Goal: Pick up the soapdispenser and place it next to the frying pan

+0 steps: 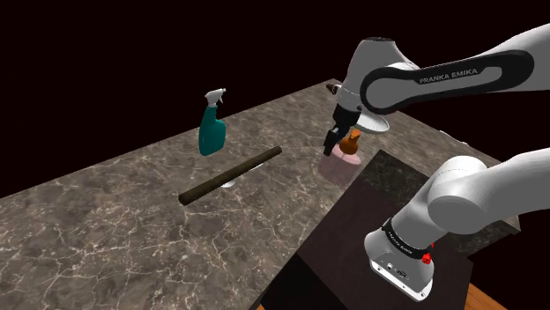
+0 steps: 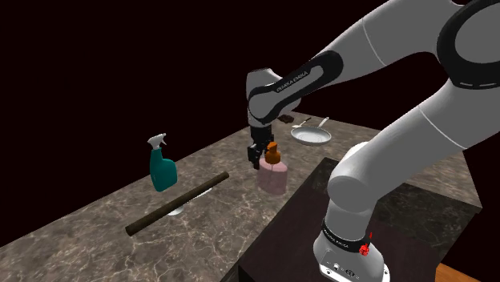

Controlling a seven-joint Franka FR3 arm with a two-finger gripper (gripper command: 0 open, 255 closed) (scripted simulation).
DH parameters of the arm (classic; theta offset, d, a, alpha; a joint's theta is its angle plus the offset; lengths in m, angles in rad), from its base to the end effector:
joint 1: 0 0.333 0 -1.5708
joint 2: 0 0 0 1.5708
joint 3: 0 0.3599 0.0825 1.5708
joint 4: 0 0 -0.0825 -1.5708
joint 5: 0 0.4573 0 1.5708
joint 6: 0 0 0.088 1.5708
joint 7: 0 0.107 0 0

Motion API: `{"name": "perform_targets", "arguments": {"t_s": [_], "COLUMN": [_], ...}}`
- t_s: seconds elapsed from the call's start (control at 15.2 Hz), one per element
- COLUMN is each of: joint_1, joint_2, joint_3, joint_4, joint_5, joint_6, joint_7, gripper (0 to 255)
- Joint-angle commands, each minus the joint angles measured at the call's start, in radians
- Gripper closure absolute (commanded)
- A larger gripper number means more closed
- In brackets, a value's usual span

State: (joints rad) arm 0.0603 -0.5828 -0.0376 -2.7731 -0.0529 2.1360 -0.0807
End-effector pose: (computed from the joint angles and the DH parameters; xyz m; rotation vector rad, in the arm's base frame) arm 0.3731 0.0078 0.3688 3.1110 0.2177 -0.0856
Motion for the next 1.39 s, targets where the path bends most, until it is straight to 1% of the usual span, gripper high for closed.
{"name": "perform_targets", "arguments": {"t_s": [0.0, 0.66, 1.32], "joint_1": [0.001, 0.003, 0.004], "joint_2": [-0.019, -0.078, -0.104], "joint_3": [0.002, 0.005, 0.008], "joint_4": [0.019, 0.119, 0.238], "joint_5": [0.002, 0.006, 0.010], "joint_6": [-0.039, -0.198, -0.343], "joint_7": [0.001, -0.003, -0.006], "gripper": [255, 255, 255]}}
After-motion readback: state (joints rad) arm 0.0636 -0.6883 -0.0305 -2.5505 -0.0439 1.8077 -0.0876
